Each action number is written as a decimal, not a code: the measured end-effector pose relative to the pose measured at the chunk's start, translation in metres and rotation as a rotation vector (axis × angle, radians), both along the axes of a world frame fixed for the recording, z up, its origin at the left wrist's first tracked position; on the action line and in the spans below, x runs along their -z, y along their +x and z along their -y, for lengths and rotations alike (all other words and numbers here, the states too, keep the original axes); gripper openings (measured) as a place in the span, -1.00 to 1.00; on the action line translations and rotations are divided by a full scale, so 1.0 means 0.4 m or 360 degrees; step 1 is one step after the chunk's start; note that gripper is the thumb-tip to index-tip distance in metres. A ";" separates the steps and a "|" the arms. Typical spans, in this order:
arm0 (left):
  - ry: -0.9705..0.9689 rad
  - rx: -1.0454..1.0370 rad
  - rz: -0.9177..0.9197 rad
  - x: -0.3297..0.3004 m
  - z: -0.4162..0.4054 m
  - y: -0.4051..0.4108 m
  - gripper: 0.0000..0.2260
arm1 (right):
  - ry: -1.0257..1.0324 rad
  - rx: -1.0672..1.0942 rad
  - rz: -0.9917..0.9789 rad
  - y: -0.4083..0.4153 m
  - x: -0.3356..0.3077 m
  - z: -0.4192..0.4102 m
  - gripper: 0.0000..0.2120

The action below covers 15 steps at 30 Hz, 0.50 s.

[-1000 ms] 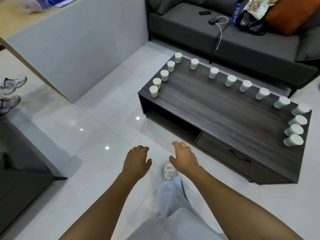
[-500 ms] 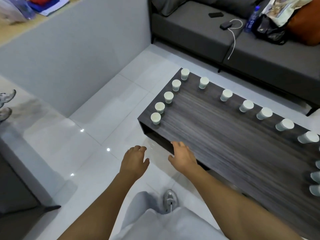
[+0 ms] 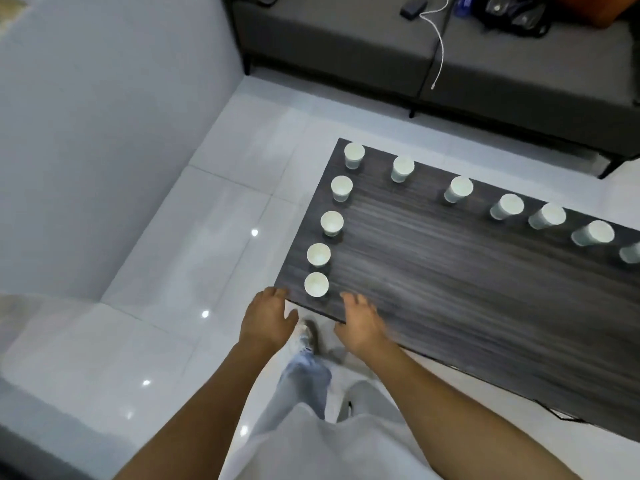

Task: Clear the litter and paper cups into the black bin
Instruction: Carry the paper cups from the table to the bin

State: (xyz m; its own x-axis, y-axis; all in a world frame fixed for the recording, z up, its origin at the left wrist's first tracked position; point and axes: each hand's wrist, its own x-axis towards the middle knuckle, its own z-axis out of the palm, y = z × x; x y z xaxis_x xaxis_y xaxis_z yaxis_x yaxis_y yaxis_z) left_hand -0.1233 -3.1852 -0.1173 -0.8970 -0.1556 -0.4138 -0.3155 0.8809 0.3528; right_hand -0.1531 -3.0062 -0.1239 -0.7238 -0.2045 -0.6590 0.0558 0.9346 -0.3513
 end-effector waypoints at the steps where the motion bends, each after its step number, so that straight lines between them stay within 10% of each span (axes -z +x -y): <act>1: -0.0004 0.0026 0.0004 0.009 0.024 -0.032 -0.64 | -0.0005 0.0038 0.0013 -0.022 0.011 0.027 -0.45; 15: 0.0122 0.0064 0.0110 0.234 0.141 -0.284 -0.68 | 0.0074 0.0149 0.0136 -0.191 0.295 0.175 -0.32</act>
State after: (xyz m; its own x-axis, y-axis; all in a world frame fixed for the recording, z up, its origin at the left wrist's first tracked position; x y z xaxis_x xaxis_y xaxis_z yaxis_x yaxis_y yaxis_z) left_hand -0.2367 -3.2417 -0.2110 -0.8708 -0.0853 -0.4841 -0.3062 0.8647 0.3983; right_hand -0.2294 -3.0760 -0.2418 -0.6789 -0.1062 -0.7265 0.1716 0.9391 -0.2977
